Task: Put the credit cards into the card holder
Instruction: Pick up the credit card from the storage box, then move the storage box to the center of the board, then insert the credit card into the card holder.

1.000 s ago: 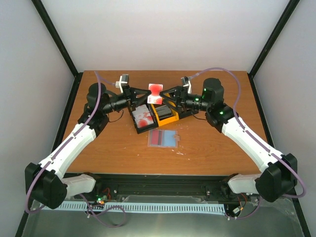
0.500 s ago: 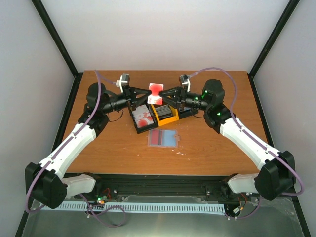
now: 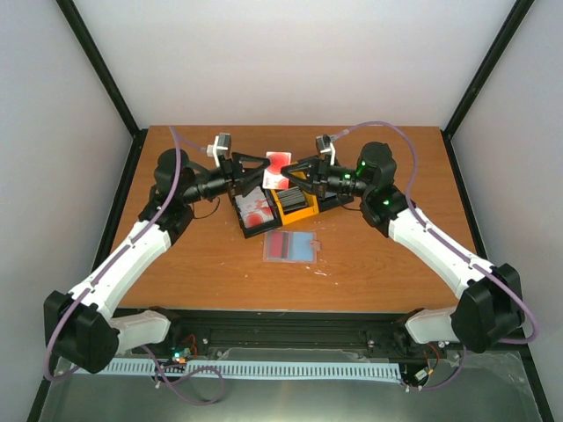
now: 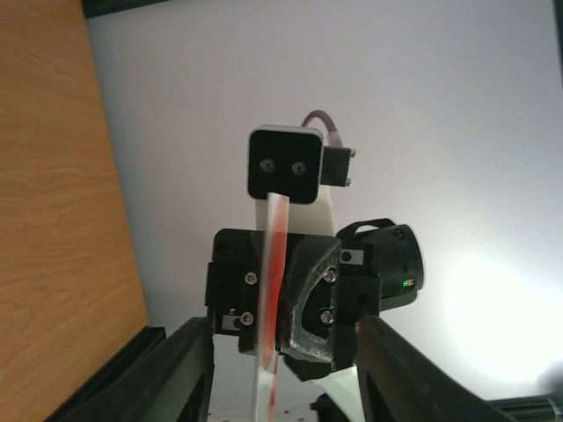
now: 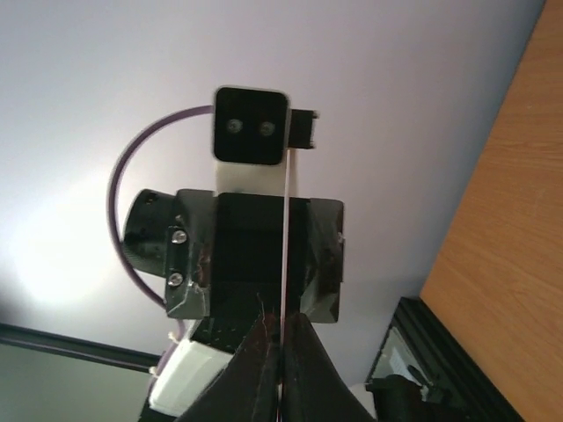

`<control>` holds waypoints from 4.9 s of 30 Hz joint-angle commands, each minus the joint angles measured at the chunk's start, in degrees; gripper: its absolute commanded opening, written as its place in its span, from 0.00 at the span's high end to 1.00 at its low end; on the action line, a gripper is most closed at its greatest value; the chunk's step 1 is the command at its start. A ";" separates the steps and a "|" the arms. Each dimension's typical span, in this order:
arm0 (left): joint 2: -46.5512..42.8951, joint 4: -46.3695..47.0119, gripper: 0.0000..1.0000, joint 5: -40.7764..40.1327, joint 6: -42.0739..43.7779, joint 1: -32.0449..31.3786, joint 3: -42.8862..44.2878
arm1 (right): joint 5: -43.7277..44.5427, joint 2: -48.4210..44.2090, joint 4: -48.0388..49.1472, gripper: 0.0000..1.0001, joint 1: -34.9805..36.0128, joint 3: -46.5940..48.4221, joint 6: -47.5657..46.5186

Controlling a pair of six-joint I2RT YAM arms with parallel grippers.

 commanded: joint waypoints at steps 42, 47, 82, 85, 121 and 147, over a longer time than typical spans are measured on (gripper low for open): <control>18.69 -15.53 0.68 -35.80 40.06 -1.60 -20.16 | 17.24 18.93 -5.36 0.97 -0.12 -23.12 -26.15; 21.53 -15.30 0.70 -39.16 40.76 -1.56 -18.30 | 16.64 19.55 -3.41 0.97 -0.12 -24.10 -26.94; 20.96 -8.33 0.50 -19.51 39.65 -2.30 -23.62 | 17.00 22.33 8.31 0.97 1.29 -28.93 -20.08; 21.74 -8.58 0.50 -19.09 39.99 -2.31 -23.33 | 17.02 22.25 8.31 0.97 1.32 -29.42 -20.18; 24.65 -10.35 0.56 -20.03 40.56 -2.39 -22.55 | 17.06 21.09 -5.40 0.97 1.08 -24.28 -29.27; 25.21 -10.27 0.56 -19.03 41.32 -2.39 -22.55 | 17.91 23.09 -11.63 0.97 -0.51 -21.57 -33.71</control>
